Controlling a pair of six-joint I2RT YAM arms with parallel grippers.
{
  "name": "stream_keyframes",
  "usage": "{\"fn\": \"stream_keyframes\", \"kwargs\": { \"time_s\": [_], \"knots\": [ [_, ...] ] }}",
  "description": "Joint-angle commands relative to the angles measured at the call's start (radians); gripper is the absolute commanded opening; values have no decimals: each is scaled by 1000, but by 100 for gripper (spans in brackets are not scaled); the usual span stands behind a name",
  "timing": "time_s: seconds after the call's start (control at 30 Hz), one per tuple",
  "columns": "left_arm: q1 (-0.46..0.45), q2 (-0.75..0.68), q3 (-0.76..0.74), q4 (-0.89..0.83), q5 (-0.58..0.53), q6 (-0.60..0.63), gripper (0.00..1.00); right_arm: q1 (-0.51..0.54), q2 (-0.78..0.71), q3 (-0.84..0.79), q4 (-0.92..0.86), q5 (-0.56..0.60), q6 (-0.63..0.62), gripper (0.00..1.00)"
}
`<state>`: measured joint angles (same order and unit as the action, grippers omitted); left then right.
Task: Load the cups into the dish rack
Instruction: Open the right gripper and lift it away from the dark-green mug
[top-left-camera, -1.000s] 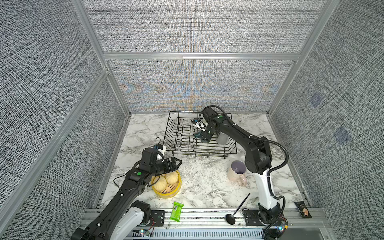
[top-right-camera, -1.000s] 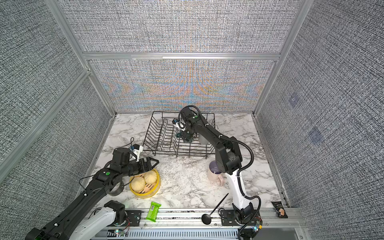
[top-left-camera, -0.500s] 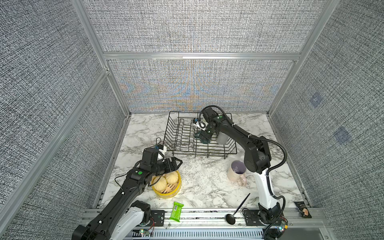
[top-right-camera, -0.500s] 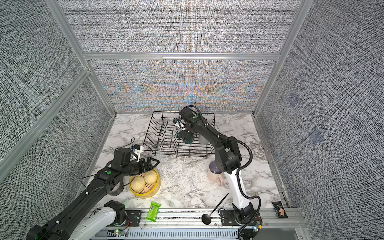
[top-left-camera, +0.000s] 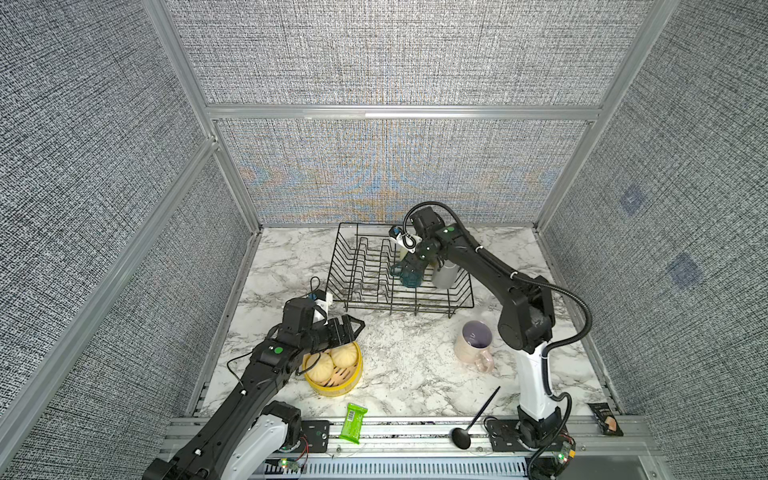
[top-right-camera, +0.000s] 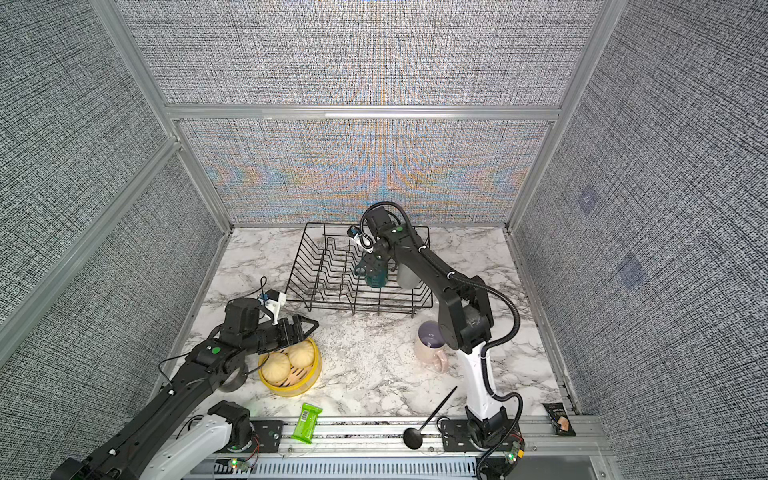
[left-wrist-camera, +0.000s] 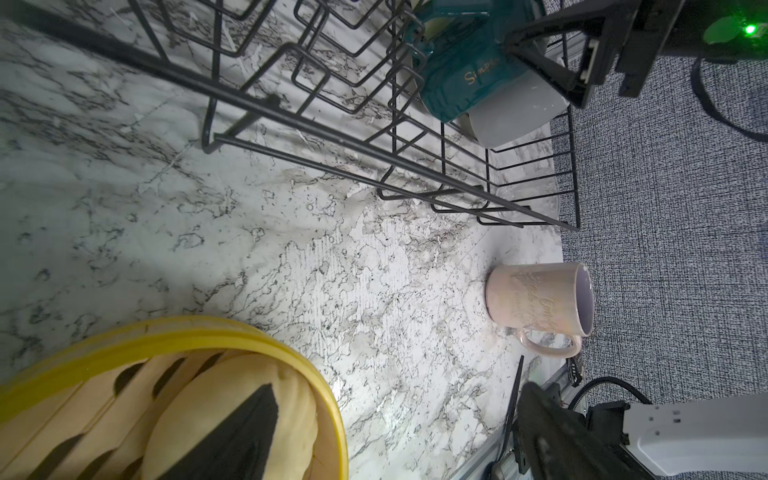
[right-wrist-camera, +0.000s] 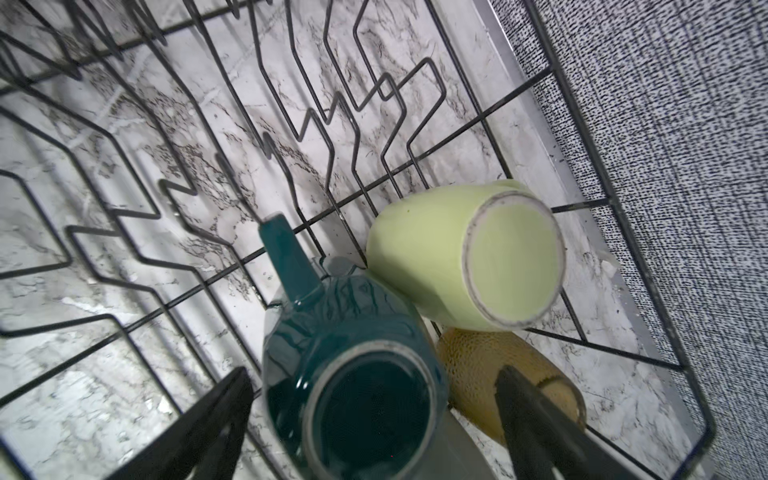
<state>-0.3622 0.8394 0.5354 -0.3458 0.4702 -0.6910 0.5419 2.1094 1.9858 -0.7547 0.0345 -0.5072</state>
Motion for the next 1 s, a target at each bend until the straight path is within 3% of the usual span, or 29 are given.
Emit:
{"fn": "stream_keyframes", "kwargs": {
  "time_s": [0.0,0.17,0.33,0.47,0.57,0.67,0.77,0.97],
  "knots": [
    [2,-16,-7,16,-6,-15,91,2,-62,-30,-3,-69,54,92],
    [2,-37,1,-11,-25,-8,91,3,-230,-180,112,-65,160,99],
    [2,-49,-5,3,-39,-9,91,-29,-410,-386,291,92,411,99],
    [2,-56,-14,37,-69,-23,91,-42,-542,-553,385,296,481,99],
    [2,-56,2,30,-84,-9,91,-69,-653,-692,405,439,639,99],
    [2,-60,18,2,-115,0,91,-149,-748,-836,403,381,768,99],
    [2,-62,12,24,-124,3,91,-269,-794,-954,395,247,898,99],
    [2,-53,21,34,-143,5,91,-425,-717,-1015,347,21,970,90]
  ]
}}
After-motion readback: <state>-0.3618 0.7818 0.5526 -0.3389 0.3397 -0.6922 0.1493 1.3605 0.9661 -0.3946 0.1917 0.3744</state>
